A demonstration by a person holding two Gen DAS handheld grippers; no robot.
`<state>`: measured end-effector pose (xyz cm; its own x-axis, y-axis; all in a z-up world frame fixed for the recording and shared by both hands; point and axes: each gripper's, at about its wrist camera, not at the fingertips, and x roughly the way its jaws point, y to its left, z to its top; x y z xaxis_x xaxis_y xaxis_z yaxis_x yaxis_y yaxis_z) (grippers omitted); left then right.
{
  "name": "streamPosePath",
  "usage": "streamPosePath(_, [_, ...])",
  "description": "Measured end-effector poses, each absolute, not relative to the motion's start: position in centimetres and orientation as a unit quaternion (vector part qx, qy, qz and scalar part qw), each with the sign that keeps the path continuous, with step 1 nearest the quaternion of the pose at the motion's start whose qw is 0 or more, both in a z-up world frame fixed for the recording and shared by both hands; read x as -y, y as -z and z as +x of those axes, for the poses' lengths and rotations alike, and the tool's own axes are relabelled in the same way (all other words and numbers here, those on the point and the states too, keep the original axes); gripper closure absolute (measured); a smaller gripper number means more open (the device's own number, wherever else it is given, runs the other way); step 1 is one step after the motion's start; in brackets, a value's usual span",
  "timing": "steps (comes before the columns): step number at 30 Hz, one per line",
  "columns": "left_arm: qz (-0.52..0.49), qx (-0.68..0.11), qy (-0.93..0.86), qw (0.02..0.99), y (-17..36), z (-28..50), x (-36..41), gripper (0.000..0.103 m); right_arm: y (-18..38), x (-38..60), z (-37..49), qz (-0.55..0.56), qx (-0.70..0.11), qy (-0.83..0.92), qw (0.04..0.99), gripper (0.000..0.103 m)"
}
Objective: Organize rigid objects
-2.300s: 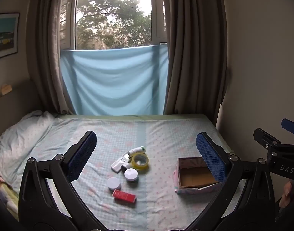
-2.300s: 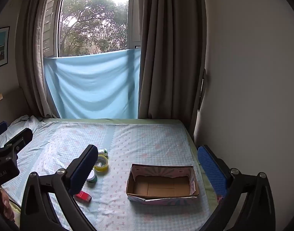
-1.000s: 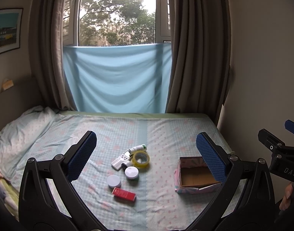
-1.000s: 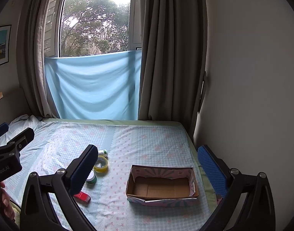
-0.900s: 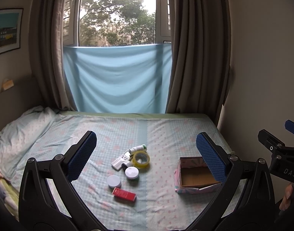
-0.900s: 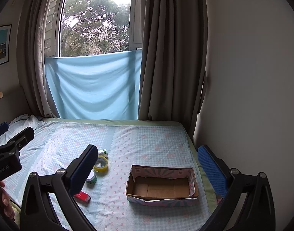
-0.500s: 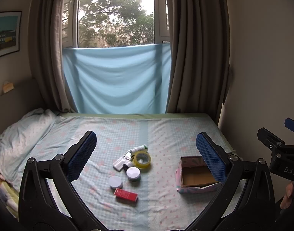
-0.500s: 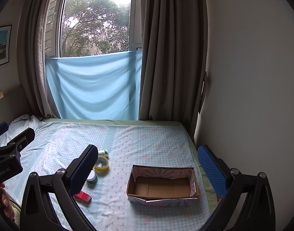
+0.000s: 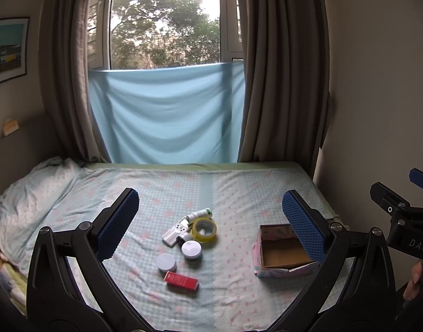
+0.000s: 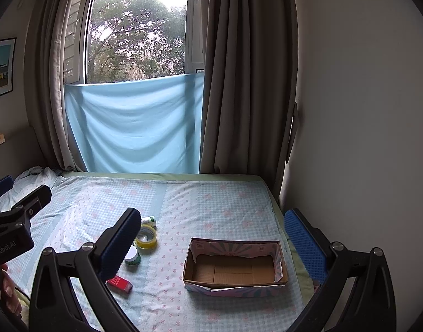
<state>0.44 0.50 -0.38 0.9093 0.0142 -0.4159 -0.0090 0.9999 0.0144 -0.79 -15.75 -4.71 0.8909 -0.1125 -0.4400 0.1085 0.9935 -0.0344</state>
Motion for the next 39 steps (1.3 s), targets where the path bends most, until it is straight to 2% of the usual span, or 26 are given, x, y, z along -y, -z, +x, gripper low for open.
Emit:
streamPosePath(30, [0.006, -0.211, -0.011, 0.977, 0.5, 0.4, -0.6, 0.0, 4.6, 16.0, -0.9, 0.003, -0.22, 0.053, 0.974, 0.0])
streamPosePath(39, [0.015, -0.221, -0.045, 0.974, 1.8, 0.8, -1.3, 0.0, 6.1, 16.5, 0.9, -0.002, -0.244, 0.045, 0.969, 0.0])
